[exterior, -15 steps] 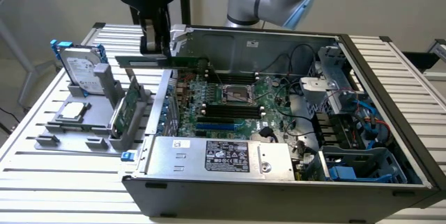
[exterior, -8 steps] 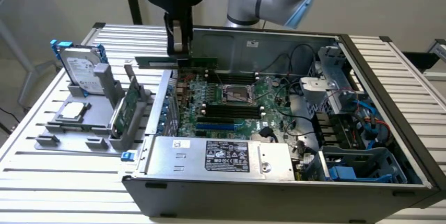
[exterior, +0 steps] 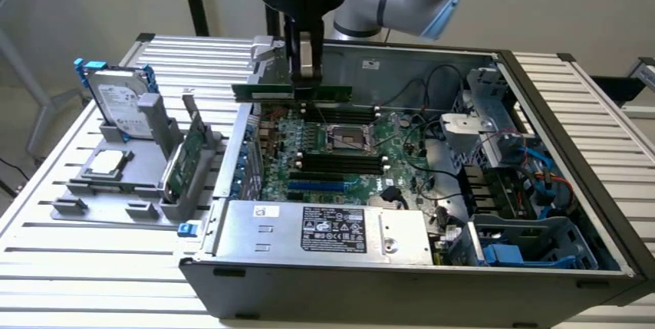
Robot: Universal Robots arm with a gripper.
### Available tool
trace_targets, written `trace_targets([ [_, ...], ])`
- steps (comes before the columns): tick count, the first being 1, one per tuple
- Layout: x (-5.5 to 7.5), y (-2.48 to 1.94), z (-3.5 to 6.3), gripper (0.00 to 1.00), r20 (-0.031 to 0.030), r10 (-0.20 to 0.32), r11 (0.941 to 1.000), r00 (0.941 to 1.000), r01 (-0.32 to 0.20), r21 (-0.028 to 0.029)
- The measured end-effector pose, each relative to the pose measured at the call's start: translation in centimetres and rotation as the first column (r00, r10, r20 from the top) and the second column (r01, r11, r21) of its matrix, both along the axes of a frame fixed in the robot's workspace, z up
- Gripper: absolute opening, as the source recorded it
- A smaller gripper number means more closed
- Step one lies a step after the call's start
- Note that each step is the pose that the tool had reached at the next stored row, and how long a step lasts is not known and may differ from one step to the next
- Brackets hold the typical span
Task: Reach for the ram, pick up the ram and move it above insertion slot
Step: 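Pick up the ram and move it above insertion slot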
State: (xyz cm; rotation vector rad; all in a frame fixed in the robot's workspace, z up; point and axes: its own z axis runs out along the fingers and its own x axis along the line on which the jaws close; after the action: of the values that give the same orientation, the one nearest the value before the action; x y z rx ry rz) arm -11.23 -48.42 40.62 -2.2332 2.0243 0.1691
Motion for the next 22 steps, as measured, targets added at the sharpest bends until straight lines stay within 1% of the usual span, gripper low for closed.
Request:
trace_targets([
  [8,3.6,0.03,-0.18,0.14,0.0000,0.000,1.0000,1.0000,0.000,0.0000],
  [9,4.1,0.09,-0.24,0.14,0.0000,0.000,1.0000,1.0000,0.000,-0.0003],
  [11,4.8,0.38,-0.39,0.14,0.0000,0.000,1.0000,1.0000,0.000,-0.0041],
  [13,5.1,0.74,-0.54,0.14,0.0002,-0.001,1.0000,1.0000,0.001,-0.0093],
  [15,5.2,0.96,-0.68,0.14,0.0016,-0.004,0.9999,1.0000,0.004,-0.0139],
  [17,5.2,1.01,-0.79,0.14,0.0038,-0.013,0.9998,0.9999,0.013,-0.0167],
  [19,5.2,1.03,-0.88,0.14,0.0054,-0.027,0.9995,0.9996,0.027,-0.0183],
  [22,5.2,1.05,-0.90,0.14,0.0060,-0.041,0.9990,0.9991,0.041,-0.0203],
])
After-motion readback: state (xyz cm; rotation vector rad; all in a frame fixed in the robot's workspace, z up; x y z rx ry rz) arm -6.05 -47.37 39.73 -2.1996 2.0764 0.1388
